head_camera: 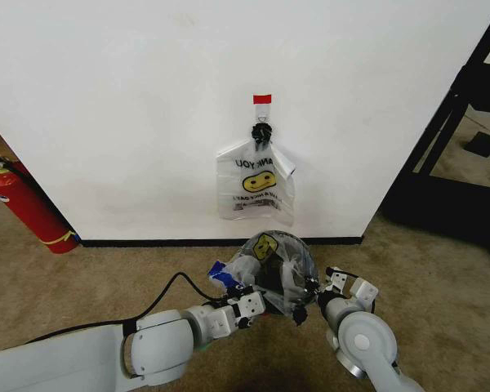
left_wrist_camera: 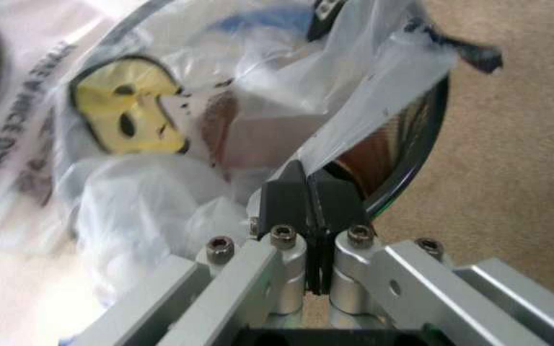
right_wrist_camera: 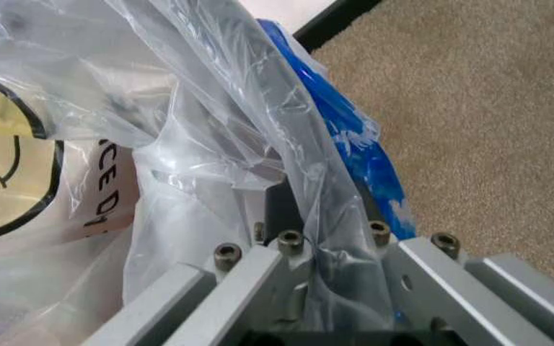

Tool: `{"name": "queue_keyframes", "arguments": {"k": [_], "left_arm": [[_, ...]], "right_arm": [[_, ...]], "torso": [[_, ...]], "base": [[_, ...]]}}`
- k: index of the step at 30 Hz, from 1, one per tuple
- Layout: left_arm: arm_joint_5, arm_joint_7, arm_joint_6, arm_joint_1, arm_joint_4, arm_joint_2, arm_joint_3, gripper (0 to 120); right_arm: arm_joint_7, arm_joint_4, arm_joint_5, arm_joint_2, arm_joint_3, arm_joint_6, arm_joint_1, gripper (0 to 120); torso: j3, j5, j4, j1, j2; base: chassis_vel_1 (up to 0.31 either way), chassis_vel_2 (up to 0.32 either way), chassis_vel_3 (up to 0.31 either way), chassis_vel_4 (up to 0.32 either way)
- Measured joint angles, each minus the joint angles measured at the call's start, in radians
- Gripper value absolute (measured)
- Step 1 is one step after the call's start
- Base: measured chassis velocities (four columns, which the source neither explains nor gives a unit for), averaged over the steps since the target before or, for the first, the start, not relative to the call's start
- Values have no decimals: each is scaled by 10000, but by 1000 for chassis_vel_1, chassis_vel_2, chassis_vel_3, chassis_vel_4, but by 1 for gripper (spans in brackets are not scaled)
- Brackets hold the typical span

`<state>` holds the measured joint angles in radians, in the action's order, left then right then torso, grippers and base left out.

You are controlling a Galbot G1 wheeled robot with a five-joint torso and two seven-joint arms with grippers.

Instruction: Pick up the garbage bag from the wall and place it over the trash bin.

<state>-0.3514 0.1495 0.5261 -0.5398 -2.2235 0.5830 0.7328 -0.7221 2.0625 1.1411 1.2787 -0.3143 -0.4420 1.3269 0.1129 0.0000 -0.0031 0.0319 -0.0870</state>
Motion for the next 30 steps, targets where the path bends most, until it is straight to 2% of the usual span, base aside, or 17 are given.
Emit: {"name": "queue_keyframes", "arguments": {"k": [3,7,11,14,18,30], "left_arm": [[118,23,-67,-426,-47,-66,-312,0],[777,20,-329,-1786,-76,-183,-1196,0],[1034,27,-457,-2258,-43,-194,-1373,0],[1249,39,-574,-2478,87,-58,-1302,0],[1536,43,-695,-2601,405,237,-1094,0],[1887,133,-905,-2705,1469,1230,-750,0]], "right_arm": [[-39,0,64,41,-40,4,-16,0],[-164,18,254,231,-201,11,-43,0],[-238,77,339,312,-344,11,0,0],[-340,162,417,414,-498,11,56,0],[-389,299,475,575,-533,6,114,0],[-540,587,643,814,-542,-141,363,0]], "torso": [[0,-2,0,0,0],[0,-3,2,-1,0],[0,-1,2,-1,0],[0,-2,-5,0,0],[1,0,2,0,0],[0,0,-1,-1,0]], "base": [[0,0,0,0],[0,0,0,0],[0,0,0,0],[0,0,0,0],[0,0,0,0],[0,0,0,0]]}}
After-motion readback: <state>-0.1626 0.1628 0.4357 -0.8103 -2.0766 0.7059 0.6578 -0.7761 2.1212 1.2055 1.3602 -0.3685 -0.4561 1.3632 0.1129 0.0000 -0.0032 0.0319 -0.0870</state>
